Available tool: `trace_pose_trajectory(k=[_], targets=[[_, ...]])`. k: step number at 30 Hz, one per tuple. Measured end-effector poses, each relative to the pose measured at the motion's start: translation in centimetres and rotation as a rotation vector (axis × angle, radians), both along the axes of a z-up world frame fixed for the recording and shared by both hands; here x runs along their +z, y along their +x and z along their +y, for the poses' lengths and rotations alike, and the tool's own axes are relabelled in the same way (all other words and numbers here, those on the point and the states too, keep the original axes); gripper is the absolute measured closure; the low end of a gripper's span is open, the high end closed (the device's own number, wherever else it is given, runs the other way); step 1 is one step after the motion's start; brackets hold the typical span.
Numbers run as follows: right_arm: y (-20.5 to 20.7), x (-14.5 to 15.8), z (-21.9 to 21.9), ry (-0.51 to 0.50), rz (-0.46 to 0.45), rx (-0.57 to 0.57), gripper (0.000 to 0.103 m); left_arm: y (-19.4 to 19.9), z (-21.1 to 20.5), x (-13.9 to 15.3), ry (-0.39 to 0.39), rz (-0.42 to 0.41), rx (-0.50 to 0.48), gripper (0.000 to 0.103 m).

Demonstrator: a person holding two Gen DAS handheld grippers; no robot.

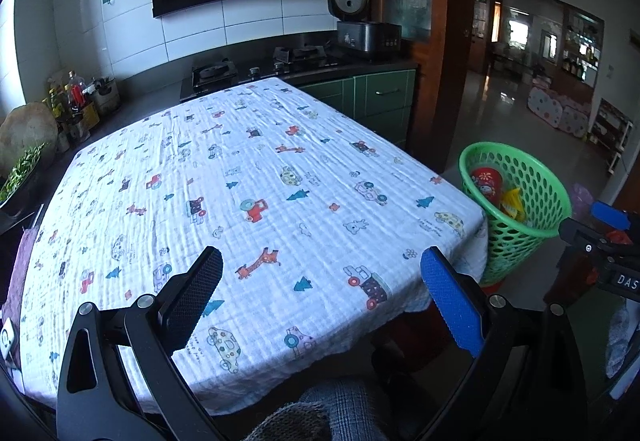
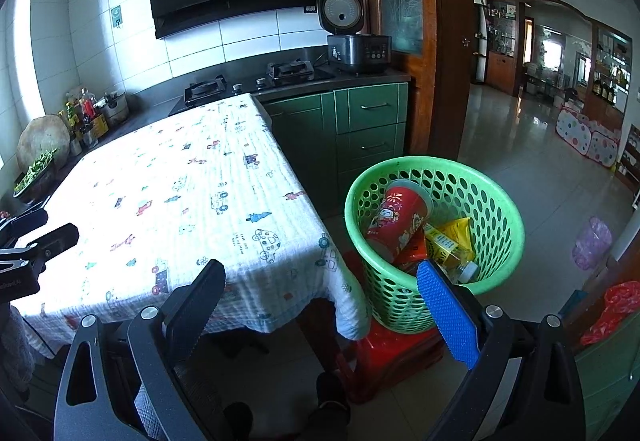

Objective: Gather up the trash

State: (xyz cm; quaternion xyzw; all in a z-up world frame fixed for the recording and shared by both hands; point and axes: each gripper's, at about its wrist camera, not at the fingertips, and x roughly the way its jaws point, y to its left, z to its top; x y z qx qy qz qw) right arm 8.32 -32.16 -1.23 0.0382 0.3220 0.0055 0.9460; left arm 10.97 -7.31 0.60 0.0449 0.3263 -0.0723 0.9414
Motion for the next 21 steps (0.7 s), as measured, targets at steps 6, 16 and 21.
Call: trace_pose_trajectory(k=[6,16,21], targets=[[-0.03,-0.02,0.14,0.0,0.0,0.003,0.009,-0.12,-0.06,-0.16,0.002,0.006,0.001,0.005],[-0.01,-0.07,0.24,0.0,0.001,0.005,0.009,-0.36,-0.07,-0.14,0.013,-0.002,0.006,0.005],[-0.06,-0.17,0.35,0.001,0.002,0.007,0.009,-0.5,-0.04,-0.18,0.012,-0.006,0.008,0.005]])
